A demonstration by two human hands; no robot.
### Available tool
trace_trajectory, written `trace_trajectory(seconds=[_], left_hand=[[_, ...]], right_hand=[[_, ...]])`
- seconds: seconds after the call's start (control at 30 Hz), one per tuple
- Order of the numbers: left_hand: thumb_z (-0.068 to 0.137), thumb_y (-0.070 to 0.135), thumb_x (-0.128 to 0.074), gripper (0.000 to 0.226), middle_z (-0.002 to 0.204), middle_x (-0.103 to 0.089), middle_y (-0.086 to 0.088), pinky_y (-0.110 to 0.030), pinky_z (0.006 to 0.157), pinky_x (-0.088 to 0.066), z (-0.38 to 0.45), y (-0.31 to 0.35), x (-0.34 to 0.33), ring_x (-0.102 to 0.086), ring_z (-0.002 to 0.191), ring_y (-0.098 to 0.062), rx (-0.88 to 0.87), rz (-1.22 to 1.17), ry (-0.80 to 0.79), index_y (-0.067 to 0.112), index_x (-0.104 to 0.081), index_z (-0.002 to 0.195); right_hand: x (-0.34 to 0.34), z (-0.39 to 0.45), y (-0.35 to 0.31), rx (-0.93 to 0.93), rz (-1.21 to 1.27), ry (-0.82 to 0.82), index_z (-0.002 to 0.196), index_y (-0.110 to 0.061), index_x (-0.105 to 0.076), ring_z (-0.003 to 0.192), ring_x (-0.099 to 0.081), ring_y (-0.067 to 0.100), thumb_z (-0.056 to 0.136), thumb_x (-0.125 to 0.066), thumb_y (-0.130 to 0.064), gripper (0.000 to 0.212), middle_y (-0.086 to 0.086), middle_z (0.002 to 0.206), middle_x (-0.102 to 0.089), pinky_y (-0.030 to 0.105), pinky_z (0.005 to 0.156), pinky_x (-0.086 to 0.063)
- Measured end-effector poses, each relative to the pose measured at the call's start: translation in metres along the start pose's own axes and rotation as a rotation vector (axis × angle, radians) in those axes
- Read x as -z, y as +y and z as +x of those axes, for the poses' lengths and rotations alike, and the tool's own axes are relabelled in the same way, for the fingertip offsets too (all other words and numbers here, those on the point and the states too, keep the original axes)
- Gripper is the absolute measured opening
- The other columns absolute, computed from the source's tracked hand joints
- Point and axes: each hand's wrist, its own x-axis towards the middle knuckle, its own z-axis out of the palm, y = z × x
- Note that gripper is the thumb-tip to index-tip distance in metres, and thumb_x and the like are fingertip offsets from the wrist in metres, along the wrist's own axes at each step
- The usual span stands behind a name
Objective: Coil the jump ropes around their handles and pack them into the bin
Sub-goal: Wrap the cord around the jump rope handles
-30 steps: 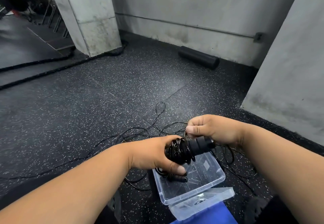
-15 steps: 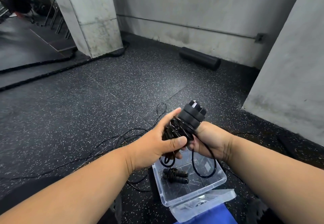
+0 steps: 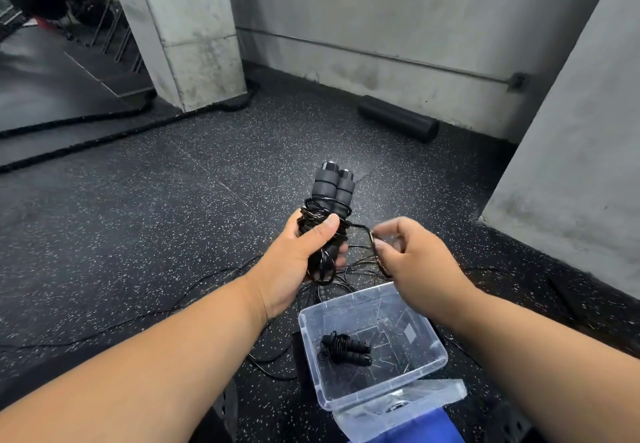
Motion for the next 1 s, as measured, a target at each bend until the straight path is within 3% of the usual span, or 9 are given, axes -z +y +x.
trace_trajectory(seconds=[0.13,0.23,0.3,0.43,0.6,0.7,0.8,0.9,1.0], left_hand=[[0.086,0.044,-0.077,0.061,0.110,-0.072,-0.015,-0.038,0.083,-0.061,-0.004,-0.010,-0.012,-0.070,0.092,-0.025,0.018,-0.105,0.036,0.017,-0.053,0.135],[0.090,0.045,-0.077,0.065,0.118,-0.073,-0.017,-0.044,0.090,-0.058,-0.007,-0.016,-0.019,-0.070,0.098,-0.028,0.037,-0.184,0.036,0.014,-0.051,0.141],[0.093,0.044,-0.075,0.067,0.115,-0.072,-0.019,-0.042,0.089,-0.059,-0.008,-0.020,-0.024,-0.069,0.095,-0.029,0.043,-0.226,0.032,0.008,-0.049,0.144],[0.085,0.052,-0.081,0.079,0.133,-0.070,-0.020,-0.054,0.110,-0.052,-0.006,-0.031,-0.030,-0.069,0.120,-0.034,0.071,-0.294,0.056,0.012,-0.052,0.147],[0.079,0.054,-0.076,0.071,0.109,-0.077,-0.011,-0.036,0.078,-0.063,-0.004,-0.032,-0.035,-0.074,0.095,-0.022,0.049,-0.299,0.203,0.018,-0.052,0.135],[0.078,0.055,-0.076,0.068,0.113,-0.079,-0.007,-0.042,0.086,-0.062,0.001,-0.036,-0.034,-0.077,0.100,-0.023,0.055,-0.297,0.272,0.023,-0.050,0.133],[0.072,0.061,-0.078,0.079,0.116,-0.079,-0.010,-0.053,0.099,-0.059,0.006,-0.039,-0.028,-0.077,0.106,-0.029,0.089,-0.289,0.289,0.026,-0.050,0.137],[0.066,0.067,-0.080,0.089,0.116,-0.077,-0.014,-0.055,0.099,-0.059,0.009,-0.039,-0.025,-0.077,0.105,-0.030,0.096,-0.288,0.282,0.026,-0.048,0.139],[0.067,0.068,-0.079,0.088,0.116,-0.075,-0.017,-0.057,0.091,-0.061,0.011,-0.039,-0.025,-0.076,0.098,-0.034,0.084,-0.298,0.280,0.026,-0.047,0.137]], right_hand=[[-0.014,-0.015,-0.006,0.120,0.105,0.069,0.087,-0.025,-0.054,0.052,-0.037,0.011,0.102,-0.061,-0.022,0.017,-0.007,0.058,-0.046,0.038,0.051,-0.038],[-0.022,-0.020,-0.013,0.191,0.009,0.163,0.086,-0.023,-0.054,0.052,-0.053,0.001,0.102,-0.060,-0.019,0.018,-0.015,0.058,-0.054,0.018,0.053,-0.038],[-0.023,-0.018,-0.013,0.216,-0.076,0.206,0.089,-0.028,-0.053,0.061,-0.063,-0.002,0.102,-0.057,-0.021,0.016,-0.023,0.065,-0.063,0.015,0.057,-0.040],[-0.026,-0.010,-0.001,0.286,-0.305,0.254,0.093,-0.032,-0.046,0.065,-0.060,0.016,0.100,-0.053,-0.027,0.012,-0.009,0.067,-0.064,0.037,0.065,-0.047],[-0.030,-0.004,-0.001,0.277,-0.348,0.254,0.086,-0.026,-0.043,0.063,-0.051,0.024,0.099,-0.049,-0.025,0.015,-0.006,0.067,-0.057,0.038,0.059,-0.037],[-0.035,-0.001,-0.003,0.291,-0.366,0.145,0.093,-0.028,-0.047,0.066,-0.053,0.025,0.102,-0.047,-0.026,0.009,-0.004,0.069,-0.057,0.041,0.062,-0.041],[-0.040,-0.002,-0.005,0.195,-0.145,0.047,0.095,-0.029,-0.051,0.059,-0.048,0.011,0.105,-0.053,-0.027,0.010,-0.006,0.066,-0.056,0.040,0.063,-0.043],[-0.033,0.003,-0.007,-0.022,0.175,0.034,0.094,-0.023,-0.063,0.057,-0.050,0.002,0.104,-0.059,-0.028,0.012,-0.013,0.065,-0.062,0.029,0.062,-0.046],[-0.030,0.003,-0.007,-0.114,0.310,-0.015,0.091,-0.016,-0.067,0.054,-0.051,0.009,0.104,-0.061,-0.028,0.018,-0.008,0.064,-0.061,0.030,0.053,-0.045]])
